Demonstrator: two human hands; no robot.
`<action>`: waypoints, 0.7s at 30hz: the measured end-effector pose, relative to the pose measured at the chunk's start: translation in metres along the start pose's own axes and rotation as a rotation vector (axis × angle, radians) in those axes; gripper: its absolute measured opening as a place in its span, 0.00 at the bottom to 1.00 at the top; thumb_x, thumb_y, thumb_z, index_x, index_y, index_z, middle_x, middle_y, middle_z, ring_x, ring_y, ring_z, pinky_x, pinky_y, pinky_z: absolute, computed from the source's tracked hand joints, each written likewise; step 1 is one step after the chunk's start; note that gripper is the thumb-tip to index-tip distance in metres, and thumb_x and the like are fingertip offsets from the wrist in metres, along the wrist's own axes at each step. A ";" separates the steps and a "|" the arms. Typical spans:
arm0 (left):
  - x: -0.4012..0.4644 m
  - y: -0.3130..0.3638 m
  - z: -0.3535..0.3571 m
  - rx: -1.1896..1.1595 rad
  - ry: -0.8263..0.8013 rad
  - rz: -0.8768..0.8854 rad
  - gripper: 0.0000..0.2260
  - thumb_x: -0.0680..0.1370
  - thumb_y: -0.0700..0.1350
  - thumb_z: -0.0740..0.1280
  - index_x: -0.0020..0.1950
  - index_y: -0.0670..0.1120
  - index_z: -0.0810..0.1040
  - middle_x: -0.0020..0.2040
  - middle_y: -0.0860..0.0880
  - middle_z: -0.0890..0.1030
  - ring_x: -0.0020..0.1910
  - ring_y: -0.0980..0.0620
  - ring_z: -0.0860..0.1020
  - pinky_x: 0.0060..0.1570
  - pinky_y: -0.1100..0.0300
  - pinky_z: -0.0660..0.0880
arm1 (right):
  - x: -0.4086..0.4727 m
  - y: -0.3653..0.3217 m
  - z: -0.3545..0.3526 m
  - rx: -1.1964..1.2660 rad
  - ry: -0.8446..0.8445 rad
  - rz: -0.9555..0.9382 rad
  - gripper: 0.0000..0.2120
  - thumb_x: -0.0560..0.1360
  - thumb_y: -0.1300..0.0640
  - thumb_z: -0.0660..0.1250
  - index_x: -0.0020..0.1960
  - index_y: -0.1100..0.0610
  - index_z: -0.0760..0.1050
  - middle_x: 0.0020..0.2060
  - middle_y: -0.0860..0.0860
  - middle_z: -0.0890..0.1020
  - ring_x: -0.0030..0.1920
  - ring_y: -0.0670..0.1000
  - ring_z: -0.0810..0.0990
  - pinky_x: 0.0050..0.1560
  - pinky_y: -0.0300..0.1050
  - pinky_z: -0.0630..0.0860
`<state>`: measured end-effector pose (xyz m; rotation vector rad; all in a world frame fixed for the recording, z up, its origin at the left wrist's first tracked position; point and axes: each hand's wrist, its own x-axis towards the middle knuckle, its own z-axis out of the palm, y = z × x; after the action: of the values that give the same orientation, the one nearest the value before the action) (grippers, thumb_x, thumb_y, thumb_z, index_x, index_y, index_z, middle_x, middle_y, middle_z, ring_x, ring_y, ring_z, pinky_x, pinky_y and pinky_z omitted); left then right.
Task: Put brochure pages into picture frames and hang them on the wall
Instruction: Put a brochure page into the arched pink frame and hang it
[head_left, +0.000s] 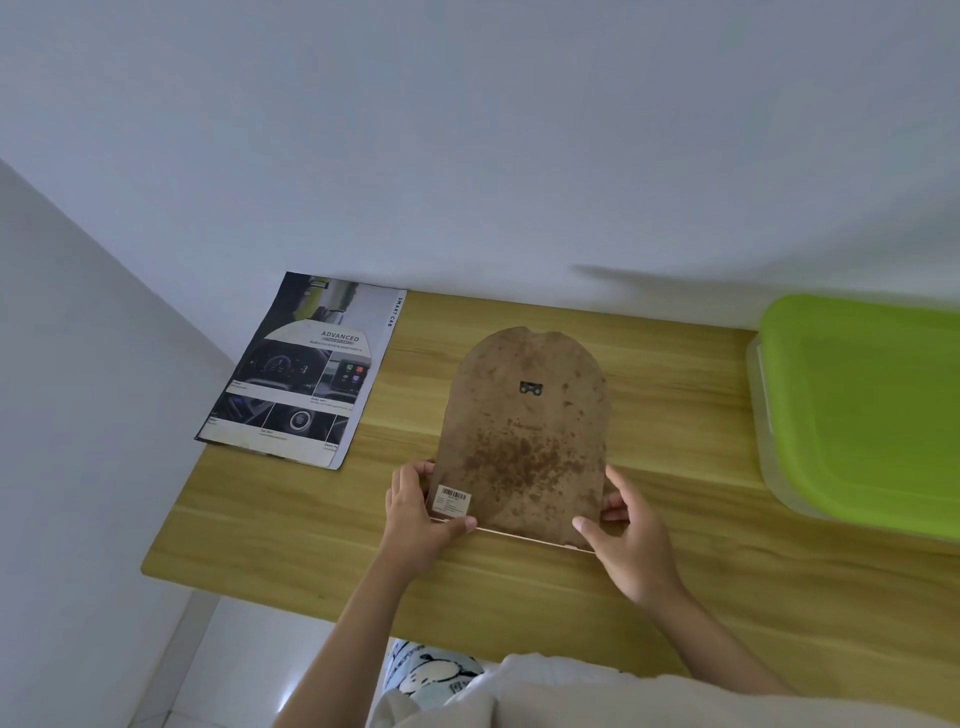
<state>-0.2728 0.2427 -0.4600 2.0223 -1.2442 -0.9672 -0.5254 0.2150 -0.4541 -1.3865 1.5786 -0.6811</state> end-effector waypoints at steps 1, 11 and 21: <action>0.000 0.000 0.000 -0.004 -0.003 -0.005 0.36 0.60 0.49 0.80 0.61 0.47 0.65 0.57 0.52 0.68 0.58 0.50 0.67 0.59 0.52 0.70 | -0.002 0.002 0.002 -0.024 0.008 -0.006 0.35 0.69 0.59 0.75 0.72 0.53 0.65 0.44 0.46 0.78 0.47 0.46 0.77 0.49 0.39 0.73; 0.020 -0.014 -0.033 -0.038 0.048 -0.146 0.35 0.58 0.47 0.81 0.58 0.54 0.65 0.57 0.51 0.72 0.58 0.48 0.73 0.58 0.48 0.75 | 0.013 -0.030 0.039 -0.212 0.011 -0.096 0.36 0.70 0.52 0.73 0.74 0.51 0.61 0.45 0.43 0.76 0.45 0.43 0.77 0.44 0.39 0.76; 0.036 0.006 -0.058 0.092 0.185 -0.204 0.35 0.64 0.42 0.78 0.66 0.45 0.65 0.66 0.45 0.63 0.66 0.41 0.59 0.64 0.47 0.61 | 0.032 -0.055 0.070 -0.112 0.033 -0.119 0.35 0.70 0.57 0.73 0.73 0.52 0.64 0.47 0.45 0.76 0.47 0.44 0.76 0.47 0.31 0.71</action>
<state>-0.2173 0.2130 -0.4322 2.2881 -1.0153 -0.8038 -0.4369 0.1822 -0.4462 -1.5689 1.5907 -0.6984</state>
